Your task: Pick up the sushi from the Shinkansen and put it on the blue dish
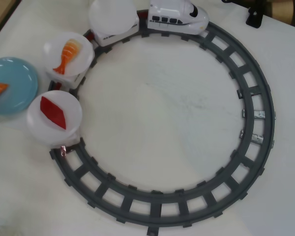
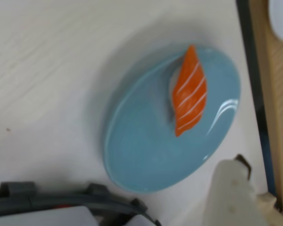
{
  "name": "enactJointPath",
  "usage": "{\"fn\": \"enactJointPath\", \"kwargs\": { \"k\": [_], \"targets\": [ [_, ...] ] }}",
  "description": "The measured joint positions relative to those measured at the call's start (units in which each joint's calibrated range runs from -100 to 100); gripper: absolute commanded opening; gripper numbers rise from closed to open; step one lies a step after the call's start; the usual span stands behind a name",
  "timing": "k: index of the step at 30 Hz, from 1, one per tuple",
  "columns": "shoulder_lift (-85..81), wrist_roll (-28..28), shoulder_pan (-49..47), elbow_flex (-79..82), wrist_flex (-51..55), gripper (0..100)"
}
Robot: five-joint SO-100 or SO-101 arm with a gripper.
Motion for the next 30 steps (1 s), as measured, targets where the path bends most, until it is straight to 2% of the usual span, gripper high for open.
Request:
{"fn": "enactJointPath", "kwargs": {
  "k": [7, 11, 13, 21, 30],
  "targets": [
    [-19.4, 0.0, -0.3, 27.7, -15.7, 10],
    [-29.2, 0.0, -0.2, 39.0, -20.2, 2],
    [-33.6, 0.0, -0.2, 43.3, -21.7, 3],
    [-50.0, -2.6, -0.2, 55.5, -21.9, 3],
    [-68.1, -3.3, -1.1, 58.9, -10.9, 3]
  ]
}}
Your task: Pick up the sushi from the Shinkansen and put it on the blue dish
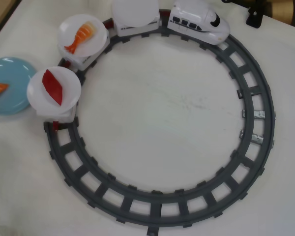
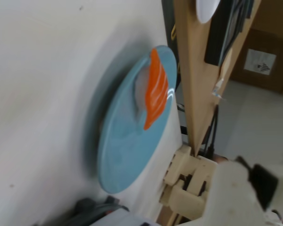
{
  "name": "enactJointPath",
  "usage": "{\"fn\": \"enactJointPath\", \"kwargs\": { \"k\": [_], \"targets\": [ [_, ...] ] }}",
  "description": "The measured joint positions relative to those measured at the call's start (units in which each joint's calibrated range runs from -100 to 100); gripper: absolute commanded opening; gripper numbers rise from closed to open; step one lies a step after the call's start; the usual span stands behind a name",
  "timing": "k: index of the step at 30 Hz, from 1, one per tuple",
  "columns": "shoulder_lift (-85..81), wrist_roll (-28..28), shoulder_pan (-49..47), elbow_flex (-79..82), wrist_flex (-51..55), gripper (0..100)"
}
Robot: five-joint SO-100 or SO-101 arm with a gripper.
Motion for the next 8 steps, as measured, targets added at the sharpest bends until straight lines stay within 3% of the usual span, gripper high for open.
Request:
{"fn": "enactJointPath", "kwargs": {
  "k": [8],
  "targets": [
    [-0.3, 0.0, 0.0, 0.1, 0.8, 3]
  ]
}}
